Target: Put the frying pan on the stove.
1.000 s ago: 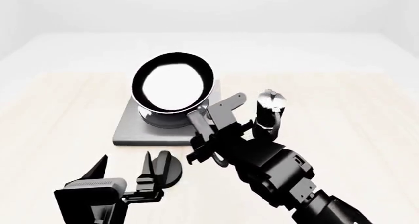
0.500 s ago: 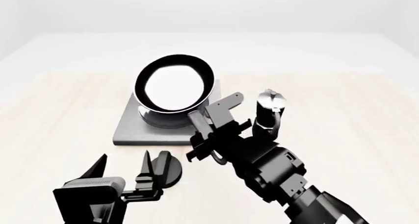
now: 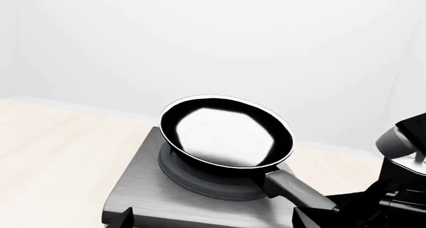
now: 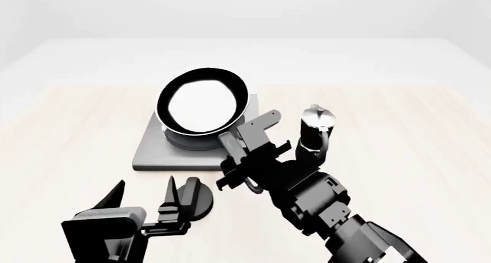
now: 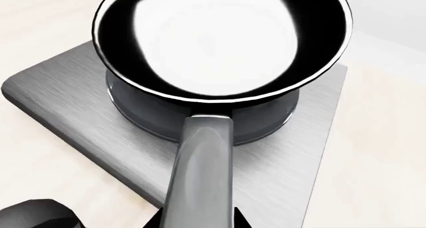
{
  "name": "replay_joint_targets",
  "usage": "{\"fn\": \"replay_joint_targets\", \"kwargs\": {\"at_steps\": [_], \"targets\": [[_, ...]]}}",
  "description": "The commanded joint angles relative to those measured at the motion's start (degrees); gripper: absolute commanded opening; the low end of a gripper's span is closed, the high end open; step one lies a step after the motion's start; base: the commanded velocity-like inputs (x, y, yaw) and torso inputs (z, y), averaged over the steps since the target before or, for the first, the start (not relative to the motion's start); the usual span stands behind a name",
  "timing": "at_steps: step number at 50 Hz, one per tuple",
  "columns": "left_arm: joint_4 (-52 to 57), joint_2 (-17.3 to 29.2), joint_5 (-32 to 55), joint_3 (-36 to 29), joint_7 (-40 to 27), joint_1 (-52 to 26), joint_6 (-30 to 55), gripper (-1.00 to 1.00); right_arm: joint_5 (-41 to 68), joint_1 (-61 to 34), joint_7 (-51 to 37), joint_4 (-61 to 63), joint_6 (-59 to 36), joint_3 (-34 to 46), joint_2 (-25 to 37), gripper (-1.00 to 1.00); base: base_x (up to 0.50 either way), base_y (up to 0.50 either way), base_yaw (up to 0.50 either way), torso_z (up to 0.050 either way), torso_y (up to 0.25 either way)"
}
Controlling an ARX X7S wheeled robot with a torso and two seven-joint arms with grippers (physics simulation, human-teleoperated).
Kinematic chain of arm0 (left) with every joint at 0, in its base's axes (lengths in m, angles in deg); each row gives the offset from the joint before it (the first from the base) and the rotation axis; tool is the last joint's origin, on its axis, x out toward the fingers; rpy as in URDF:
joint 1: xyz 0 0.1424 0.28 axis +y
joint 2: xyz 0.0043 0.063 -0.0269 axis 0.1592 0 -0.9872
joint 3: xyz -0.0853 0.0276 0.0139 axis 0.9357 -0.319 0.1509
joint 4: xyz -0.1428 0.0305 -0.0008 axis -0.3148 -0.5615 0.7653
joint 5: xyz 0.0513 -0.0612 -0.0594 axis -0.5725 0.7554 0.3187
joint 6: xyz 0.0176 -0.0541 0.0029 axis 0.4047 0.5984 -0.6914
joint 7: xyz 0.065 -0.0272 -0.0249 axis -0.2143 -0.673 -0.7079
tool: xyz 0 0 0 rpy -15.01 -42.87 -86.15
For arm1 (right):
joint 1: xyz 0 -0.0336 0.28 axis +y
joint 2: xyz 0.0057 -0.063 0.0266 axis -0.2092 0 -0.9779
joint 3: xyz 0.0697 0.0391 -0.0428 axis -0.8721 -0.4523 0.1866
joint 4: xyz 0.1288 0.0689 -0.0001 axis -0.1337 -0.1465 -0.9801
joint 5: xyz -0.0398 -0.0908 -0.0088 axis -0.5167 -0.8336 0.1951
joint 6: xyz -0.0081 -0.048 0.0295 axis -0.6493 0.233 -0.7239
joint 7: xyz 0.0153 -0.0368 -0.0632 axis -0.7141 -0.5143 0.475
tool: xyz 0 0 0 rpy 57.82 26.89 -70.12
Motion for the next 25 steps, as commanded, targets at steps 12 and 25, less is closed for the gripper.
{"fn": "replay_joint_targets", "kwargs": {"at_steps": [12, 25], "targets": [[0.32, 0.29, 0.14, -0.16, -0.27, 0.25, -0.19, 1.00, -2.95, -1.17, -1.23, 2.24, 0.70, -0.75, 0.05, 1.00, 0.00, 0.00, 0.00, 0.000, 0.001], [0.19, 0.38, 0.20, -0.28, -0.39, 0.14, -0.27, 1.00, -0.05, 0.93, -5.84, 17.33, -3.96, -1.90, 5.23, 1.00, 0.00, 0.00, 0.00, 0.000, 0.000]]}}
